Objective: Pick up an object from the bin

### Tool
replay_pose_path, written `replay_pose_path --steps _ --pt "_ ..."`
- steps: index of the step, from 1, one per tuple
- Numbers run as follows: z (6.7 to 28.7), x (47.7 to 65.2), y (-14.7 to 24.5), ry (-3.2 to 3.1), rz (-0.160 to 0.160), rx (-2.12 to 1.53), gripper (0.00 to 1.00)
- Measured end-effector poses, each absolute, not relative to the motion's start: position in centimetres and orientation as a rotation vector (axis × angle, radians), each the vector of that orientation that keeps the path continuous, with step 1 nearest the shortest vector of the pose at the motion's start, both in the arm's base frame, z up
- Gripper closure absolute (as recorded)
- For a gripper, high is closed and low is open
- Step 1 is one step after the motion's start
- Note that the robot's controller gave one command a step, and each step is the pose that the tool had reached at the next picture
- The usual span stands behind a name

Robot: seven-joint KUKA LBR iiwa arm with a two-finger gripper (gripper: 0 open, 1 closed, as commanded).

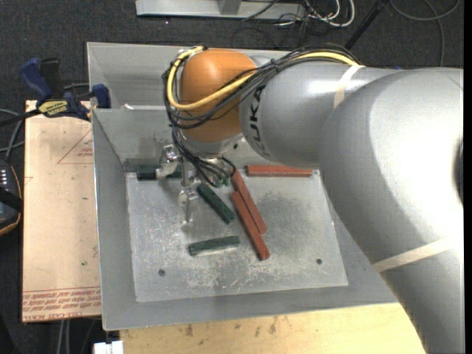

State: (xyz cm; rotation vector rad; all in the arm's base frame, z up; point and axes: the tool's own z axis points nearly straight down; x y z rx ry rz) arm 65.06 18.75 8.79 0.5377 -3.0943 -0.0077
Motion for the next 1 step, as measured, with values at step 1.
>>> replay_pose_path --steps 1 --pt "9.36 64.86 15.89 -3.077 0.002 0.633 0.00"
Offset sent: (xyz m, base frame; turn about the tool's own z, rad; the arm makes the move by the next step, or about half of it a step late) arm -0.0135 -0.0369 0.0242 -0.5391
